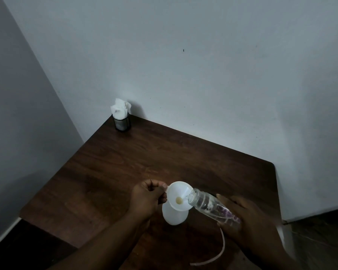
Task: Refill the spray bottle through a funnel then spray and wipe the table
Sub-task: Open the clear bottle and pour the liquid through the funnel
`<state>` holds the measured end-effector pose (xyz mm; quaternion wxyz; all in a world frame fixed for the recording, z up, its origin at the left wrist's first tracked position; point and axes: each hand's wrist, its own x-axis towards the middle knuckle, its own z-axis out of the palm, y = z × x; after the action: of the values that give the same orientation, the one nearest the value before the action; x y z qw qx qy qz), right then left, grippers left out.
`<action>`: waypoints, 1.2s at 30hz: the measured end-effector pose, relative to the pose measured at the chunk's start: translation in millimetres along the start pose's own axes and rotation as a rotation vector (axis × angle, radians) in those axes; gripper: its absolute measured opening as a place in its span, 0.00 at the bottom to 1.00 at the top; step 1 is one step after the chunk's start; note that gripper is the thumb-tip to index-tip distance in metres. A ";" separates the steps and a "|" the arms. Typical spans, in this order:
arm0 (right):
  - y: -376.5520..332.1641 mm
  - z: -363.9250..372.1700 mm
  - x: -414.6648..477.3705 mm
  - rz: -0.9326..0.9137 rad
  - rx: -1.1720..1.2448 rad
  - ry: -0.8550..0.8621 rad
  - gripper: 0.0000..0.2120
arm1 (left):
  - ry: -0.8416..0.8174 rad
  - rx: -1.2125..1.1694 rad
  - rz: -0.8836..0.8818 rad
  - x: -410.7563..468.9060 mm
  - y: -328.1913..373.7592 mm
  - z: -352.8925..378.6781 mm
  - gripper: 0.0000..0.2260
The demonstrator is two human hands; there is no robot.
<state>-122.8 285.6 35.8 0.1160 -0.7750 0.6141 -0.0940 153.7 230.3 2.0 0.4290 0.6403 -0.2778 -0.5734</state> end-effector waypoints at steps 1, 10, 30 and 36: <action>0.1 -0.4 0.0 0.001 -0.002 0.002 0.39 | 0.001 0.002 -0.003 -0.3 0.1 0.0 0.03; -4.0 -9.9 -1.2 0.009 -0.058 -0.026 0.38 | 0.009 0.015 0.011 -2.0 2.0 0.4 0.03; 5.8 -12.2 0.0 -0.013 -0.117 -0.021 0.38 | 0.009 0.016 -0.007 -0.2 1.0 1.1 0.03; 0.3 -18.5 0.8 -0.032 -0.153 -0.023 0.41 | 0.021 0.036 0.004 -1.3 2.6 1.7 0.03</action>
<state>-128.3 283.5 53.3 0.0623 -0.7924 0.6056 -0.0397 152.2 229.8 4.9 0.4214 0.6533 -0.2846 -0.5609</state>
